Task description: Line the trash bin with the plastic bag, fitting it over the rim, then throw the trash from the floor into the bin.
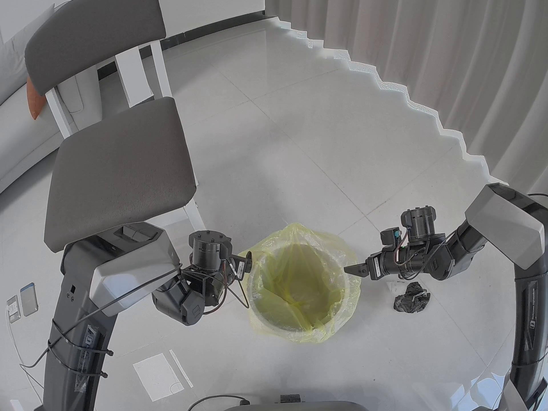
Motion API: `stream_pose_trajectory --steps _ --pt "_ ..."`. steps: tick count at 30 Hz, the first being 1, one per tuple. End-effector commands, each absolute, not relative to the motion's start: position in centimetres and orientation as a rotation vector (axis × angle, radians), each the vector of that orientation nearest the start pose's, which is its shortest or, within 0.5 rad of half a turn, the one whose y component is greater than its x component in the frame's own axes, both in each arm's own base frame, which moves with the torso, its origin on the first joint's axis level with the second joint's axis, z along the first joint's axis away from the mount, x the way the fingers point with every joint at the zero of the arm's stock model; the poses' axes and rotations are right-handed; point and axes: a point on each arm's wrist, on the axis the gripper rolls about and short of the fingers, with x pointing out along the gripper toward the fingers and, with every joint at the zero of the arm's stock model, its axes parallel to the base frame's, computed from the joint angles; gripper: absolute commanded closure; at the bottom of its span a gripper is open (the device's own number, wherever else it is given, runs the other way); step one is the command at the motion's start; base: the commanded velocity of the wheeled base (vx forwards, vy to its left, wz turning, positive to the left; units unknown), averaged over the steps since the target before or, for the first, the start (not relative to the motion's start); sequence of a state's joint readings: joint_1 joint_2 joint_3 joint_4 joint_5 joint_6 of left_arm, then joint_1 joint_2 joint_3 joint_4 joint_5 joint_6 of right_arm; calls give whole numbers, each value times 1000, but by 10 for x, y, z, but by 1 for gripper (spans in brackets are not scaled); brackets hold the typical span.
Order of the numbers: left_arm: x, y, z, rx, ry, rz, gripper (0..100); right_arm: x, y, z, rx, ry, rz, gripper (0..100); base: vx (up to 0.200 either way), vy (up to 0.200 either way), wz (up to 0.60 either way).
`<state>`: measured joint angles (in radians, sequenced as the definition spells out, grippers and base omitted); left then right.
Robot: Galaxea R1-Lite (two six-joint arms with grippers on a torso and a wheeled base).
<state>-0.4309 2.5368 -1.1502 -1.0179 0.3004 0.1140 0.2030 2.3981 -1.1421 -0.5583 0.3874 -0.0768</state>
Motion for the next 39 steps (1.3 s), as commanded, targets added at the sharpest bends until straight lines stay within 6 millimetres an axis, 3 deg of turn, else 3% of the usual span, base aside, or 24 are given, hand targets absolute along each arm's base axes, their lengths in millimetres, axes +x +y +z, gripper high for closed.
stream_pose_trajectory --steps 1,10,19,32,37,39 --pt "409 -179 -24 247 341 -144 0 416 87 -13 -3 699 579 0 0 0 0" --pt "411 -179 -33 263 361 -146 0 422 75 -28 -12 723 555 0 0 0 0" --pt "413 -176 -36 259 359 -138 0 443 92 -47 -16 783 585 0 0 0 0" --pt "415 -179 -33 245 341 -138 0 453 101 -41 -40 939 607 0 0 0 0" --pt "419 -182 -19 227 295 -139 0 449 81 -41 -83 953 560 0 0 0 0" --pt "421 -186 -7 217 266 -147 0 444 69 -23 -78 933 532 0 0 0 0"
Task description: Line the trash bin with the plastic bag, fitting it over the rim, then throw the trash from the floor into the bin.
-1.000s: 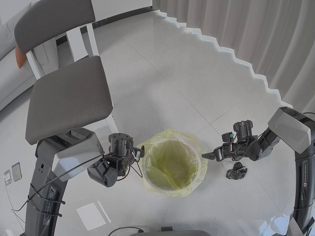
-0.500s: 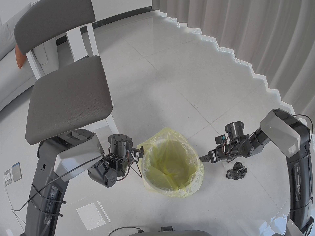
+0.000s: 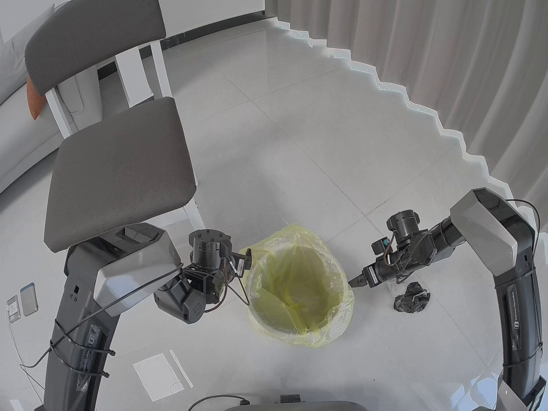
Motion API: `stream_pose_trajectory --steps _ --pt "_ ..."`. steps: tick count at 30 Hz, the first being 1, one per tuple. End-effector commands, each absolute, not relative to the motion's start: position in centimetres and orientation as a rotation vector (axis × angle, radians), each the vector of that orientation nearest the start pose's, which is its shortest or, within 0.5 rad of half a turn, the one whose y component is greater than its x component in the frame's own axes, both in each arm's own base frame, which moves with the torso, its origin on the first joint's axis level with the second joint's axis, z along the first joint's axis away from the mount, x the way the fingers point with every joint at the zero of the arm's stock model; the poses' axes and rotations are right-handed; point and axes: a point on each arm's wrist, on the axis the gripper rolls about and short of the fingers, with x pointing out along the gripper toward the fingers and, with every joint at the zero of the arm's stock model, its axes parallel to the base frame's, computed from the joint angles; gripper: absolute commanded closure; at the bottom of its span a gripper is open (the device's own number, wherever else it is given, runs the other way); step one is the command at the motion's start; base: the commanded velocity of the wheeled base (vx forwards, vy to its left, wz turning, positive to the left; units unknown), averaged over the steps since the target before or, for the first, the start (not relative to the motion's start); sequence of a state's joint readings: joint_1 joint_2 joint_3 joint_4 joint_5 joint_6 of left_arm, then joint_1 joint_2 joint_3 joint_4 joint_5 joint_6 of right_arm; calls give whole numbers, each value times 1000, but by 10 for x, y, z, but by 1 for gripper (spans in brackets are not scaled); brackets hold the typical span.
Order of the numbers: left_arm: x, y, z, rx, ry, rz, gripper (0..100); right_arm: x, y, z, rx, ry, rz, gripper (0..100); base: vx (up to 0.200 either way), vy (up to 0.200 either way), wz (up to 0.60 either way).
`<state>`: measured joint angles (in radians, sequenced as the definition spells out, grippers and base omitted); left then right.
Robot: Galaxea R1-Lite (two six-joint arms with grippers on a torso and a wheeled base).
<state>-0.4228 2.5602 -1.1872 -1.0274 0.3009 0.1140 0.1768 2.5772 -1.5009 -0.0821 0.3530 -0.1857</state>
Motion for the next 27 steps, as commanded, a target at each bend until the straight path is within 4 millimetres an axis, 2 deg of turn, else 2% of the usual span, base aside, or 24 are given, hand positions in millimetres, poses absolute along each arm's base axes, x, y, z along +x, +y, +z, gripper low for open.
stream_pose_trajectory --steps 1,4,8,10,13,18,22,27 --pt "422 -189 -3 213 253 -152 0 442 65 -19 -74 935 524 0 0 0 0" --pt "420 -204 6 203 223 -206 0 437 56 -2 -68 914 506 0 0 0 0" --pt "414 -223 13 192 195 -310 0 430 50 7 -64 908 489 0 0 0 0" --pt "415 -238 20 191 169 -366 0 423 44 15 -62 896 472 0 0 0 0" --pt "419 -251 26 198 187 -387 0 415 32 23 -50 878 447 0 0 0 0" --pt "429 -257 31 189 163 -373 0 399 11 34 -39 855 402 0 0 0 0" --pt "425 -258 33 189 168 -386 0 391 -3 46 -27 830 368 0 0 0 0" --pt "420 -271 26 205 202 -421 0 385 -12 53 -20 824 347 0 0 0 0"
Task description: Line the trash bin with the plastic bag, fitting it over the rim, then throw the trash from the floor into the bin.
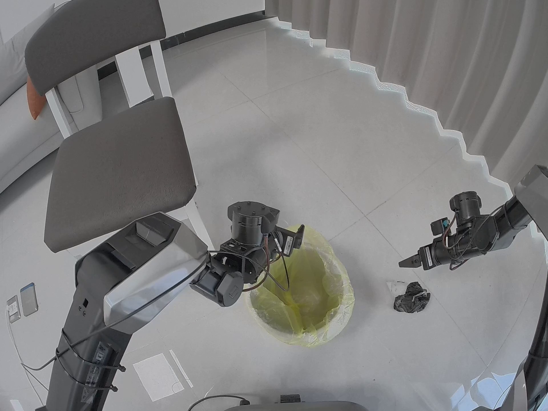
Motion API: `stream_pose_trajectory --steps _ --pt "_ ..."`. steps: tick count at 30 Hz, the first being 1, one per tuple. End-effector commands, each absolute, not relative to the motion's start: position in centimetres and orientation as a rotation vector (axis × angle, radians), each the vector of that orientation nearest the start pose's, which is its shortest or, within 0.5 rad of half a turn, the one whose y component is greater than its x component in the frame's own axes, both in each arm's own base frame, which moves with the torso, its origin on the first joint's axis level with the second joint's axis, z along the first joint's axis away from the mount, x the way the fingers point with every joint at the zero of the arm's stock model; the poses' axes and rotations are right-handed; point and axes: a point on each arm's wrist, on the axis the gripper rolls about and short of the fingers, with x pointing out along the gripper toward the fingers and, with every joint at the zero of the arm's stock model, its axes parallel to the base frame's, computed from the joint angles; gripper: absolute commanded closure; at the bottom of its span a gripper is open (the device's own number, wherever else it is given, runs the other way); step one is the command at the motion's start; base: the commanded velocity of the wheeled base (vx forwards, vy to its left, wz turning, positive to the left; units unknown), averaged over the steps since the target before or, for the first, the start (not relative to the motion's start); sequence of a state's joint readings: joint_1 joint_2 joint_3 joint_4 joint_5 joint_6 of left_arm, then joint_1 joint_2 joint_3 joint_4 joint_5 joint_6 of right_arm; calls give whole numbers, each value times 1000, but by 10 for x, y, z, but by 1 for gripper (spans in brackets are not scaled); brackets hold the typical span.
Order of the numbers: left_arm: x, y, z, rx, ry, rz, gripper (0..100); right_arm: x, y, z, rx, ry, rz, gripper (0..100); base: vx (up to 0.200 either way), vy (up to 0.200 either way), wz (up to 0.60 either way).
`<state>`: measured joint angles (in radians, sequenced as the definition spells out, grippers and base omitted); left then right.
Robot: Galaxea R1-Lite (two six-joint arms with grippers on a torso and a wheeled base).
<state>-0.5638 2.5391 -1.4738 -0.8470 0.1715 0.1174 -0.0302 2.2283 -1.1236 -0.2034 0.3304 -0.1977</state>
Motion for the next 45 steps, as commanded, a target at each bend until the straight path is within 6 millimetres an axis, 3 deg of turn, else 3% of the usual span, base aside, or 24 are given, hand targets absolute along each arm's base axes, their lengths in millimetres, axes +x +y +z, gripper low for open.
stream_pose_trajectory --steps 1,11,16,23,26,29,31,38,41,44,45 --pt "421 -273 24 209 213 -426 0 383 -13 54 -18 825 343 0 0 0 0" --pt "466 -282 10 213 255 -384 0 370 -32 54 -21 836 314 0 0 0 0" --pt "470 -285 10 245 370 -385 0 369 -43 54 -23 830 295 0 0 0 0" --pt "463 -280 -55 323 586 -378 0 369 -49 51 -15 833 282 0 0 0 0" --pt "462 -279 -66 287 618 -363 0 368 -52 51 -11 831 277 0 0 0 0" --pt "462 -280 -59 224 624 -343 0 368 -54 51 0 825 289 0 0 0 0" --pt "463 -280 -44 173 607 -331 0 368 -55 51 6 822 298 0 0 0 0" --pt "464 -280 45 41 462 -322 0 365 -55 49 9 825 298 0 0 0 0" --pt "455 -275 115 -17 328 -342 0 364 -56 49 10 820 295 0 0 0 0" --pt "447 -269 167 -76 178 -356 0 364 -57 50 9 819 292 0 0 0 0" --pt "444 -266 172 -82 160 -356 0 364 -57 50 9 819 292 0 0 0 0"
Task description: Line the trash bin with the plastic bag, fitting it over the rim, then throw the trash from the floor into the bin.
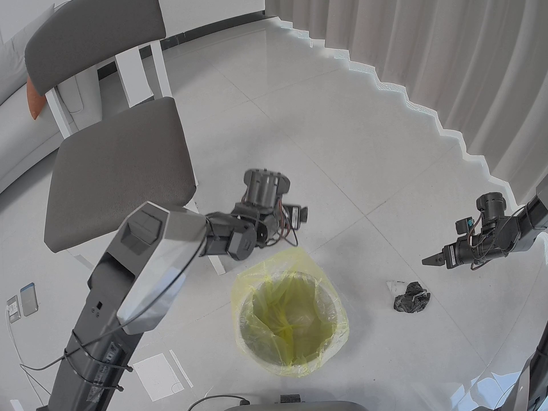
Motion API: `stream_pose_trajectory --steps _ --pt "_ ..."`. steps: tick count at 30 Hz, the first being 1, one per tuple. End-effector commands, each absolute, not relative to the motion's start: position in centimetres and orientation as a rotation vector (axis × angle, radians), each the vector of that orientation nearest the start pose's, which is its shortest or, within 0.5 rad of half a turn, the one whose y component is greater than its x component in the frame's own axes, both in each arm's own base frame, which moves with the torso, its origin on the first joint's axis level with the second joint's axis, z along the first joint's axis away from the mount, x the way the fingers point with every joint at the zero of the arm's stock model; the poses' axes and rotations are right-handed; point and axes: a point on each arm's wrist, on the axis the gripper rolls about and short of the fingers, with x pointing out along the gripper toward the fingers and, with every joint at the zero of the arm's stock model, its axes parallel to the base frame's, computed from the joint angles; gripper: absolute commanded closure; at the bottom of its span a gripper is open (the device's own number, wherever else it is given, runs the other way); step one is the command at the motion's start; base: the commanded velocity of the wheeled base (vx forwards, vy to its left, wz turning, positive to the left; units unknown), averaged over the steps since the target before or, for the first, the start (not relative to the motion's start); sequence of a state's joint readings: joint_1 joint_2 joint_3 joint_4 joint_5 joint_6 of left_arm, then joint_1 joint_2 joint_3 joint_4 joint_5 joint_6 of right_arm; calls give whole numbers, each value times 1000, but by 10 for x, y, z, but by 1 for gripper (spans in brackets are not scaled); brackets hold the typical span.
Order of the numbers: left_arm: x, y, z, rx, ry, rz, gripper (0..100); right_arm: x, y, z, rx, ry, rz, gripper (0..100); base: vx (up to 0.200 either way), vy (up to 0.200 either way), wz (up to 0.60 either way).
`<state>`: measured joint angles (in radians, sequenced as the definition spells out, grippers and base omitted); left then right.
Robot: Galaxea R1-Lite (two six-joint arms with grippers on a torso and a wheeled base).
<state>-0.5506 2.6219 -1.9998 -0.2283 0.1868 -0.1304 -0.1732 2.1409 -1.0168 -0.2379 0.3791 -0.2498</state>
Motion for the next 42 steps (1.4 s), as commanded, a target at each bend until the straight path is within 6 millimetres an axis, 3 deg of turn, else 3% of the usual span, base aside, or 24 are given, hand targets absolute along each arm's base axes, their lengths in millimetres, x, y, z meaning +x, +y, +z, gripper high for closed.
stream_pose_trajectory --steps 1,5,8,15,23,26,32,42 --pt "440 -262 173 -78 156 -354 0 364 -57 49 10 820 293 0 0 0 0" --pt "421 -241 162 -48 199 -338 0 364 -56 49 9 822 295 0 0 0 0" --pt "406 -224 143 -32 237 -320 0 362 -54 47 9 830 299 0 0 0 0" --pt "355 -178 61 51 370 -279 0 358 -54 43 8 842 303 0 0 0 0" --pt "324 -123 16 201 518 -206 0 358 -54 41 -14 841 311 0 0 0 0" --pt "324 -121 8 206 546 -203 0 359 -53 41 -15 841 313 0 0 0 0" --pt "350 -135 -22 212 538 -218 0 360 -53 37 -11 848 313 0 0 0 0" --pt "382 -153 -34 229 507 -228 0 364 -60 33 -16 849 303 0 0 0 0"
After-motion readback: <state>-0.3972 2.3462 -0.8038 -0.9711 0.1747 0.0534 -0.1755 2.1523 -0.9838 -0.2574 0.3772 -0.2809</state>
